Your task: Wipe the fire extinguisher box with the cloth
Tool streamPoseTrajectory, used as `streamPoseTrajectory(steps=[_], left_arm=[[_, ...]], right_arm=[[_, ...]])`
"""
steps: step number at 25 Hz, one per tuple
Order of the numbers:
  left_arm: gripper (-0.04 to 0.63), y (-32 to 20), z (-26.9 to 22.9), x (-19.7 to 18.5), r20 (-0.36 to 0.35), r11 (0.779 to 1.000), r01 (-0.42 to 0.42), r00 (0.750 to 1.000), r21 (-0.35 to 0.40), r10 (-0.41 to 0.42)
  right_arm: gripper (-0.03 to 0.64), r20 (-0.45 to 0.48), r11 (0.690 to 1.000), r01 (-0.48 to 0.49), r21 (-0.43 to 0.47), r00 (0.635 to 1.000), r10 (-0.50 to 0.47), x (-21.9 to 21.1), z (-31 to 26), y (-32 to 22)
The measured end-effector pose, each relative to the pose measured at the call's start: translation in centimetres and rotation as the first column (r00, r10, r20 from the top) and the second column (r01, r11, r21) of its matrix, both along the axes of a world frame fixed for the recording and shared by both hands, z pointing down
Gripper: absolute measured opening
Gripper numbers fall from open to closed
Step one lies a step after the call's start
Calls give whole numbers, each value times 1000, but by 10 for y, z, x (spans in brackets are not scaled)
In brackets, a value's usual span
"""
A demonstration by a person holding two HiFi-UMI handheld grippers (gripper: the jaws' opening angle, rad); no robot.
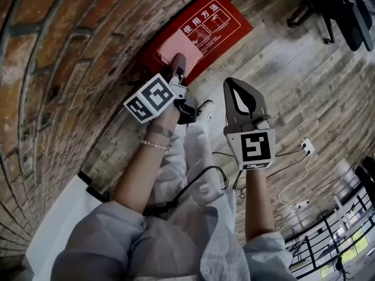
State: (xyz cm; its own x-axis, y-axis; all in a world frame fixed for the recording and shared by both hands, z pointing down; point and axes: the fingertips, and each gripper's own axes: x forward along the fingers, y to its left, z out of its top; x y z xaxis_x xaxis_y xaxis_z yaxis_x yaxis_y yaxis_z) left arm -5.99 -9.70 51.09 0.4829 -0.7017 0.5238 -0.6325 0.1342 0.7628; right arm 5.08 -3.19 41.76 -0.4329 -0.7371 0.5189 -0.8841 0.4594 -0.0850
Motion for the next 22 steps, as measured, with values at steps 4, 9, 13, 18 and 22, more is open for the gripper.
streamPoseTrajectory(steps=[4,9,13,18,22], left_arm=[[12,-17,6,40,-21,999,-39,999,10,39],[11,-38,16,86,-36,996,-86,996,18,86],[11,-54,22,117,-51,993,-110,992,34,111],[12,-67,32,148,-80,994,-108,991,27,109],[11,-75,41,158,-94,995,-96,991,18,97]], right_arm=[[8,-3,1000,-20,-10,1000,20,18,8,-1],[8,-11,998,-52,-19,999,52,43,18,-8],[8,-15,998,-65,-16,998,65,58,20,-14],[8,-34,997,-78,-17,996,77,77,23,-18],[8,-45,995,-92,-24,995,91,87,26,-17]])
